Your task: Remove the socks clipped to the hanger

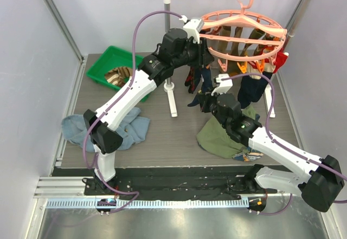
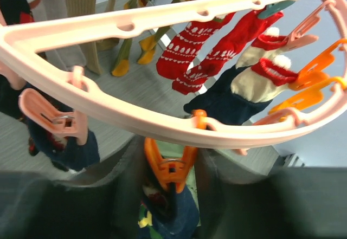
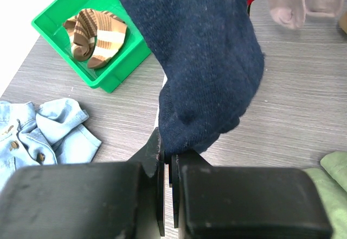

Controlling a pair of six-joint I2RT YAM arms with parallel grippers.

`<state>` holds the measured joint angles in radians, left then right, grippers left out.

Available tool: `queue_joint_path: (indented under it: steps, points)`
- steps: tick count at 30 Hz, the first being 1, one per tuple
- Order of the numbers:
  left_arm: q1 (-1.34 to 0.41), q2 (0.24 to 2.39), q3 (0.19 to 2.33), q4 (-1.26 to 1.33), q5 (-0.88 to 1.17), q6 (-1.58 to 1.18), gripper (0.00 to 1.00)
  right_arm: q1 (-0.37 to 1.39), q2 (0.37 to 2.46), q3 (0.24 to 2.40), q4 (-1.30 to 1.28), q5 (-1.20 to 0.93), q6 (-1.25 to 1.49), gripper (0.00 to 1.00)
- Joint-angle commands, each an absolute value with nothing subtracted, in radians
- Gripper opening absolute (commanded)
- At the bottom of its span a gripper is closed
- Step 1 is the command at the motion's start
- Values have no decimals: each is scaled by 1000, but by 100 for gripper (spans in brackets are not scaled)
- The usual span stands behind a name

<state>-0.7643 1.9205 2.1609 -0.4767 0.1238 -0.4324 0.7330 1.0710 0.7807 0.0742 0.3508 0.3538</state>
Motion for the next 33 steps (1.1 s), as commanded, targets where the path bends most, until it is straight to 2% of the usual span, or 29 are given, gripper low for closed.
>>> queue_joint_path:
  steps: [1,2,5,13,16,17,20,26,33]
  points:
    - [-769,1927,2221,-431,115,-413,27,736,1035,778,110,347,370,1]
    - [-769,1925,2223,-433,112,-414,16,738,1034,772,109,348,371,1]
    - [-770,1930,2230,-440,106,-420,0,738,1023,753,98,354,377,1]
    - [-770,1930,2227,-448,118,-433,1,736,982,712,64,360,390,1]
    - [-769,1907,2178,-437,120,-439,32,736,962,710,46,356,391,1]
    - [-769,1896,2160,-431,120,-440,51,738,956,710,38,354,390,1]
    - [-769,1839,2077,-416,115,-431,70,736,927,707,6,360,382,1]
    - [-770,1643,1797,-358,97,-397,90,738,856,716,-86,351,397,1]
    - [-769,1462,1519,-391,185,-341,97,736,824,733,-101,201,428,1]
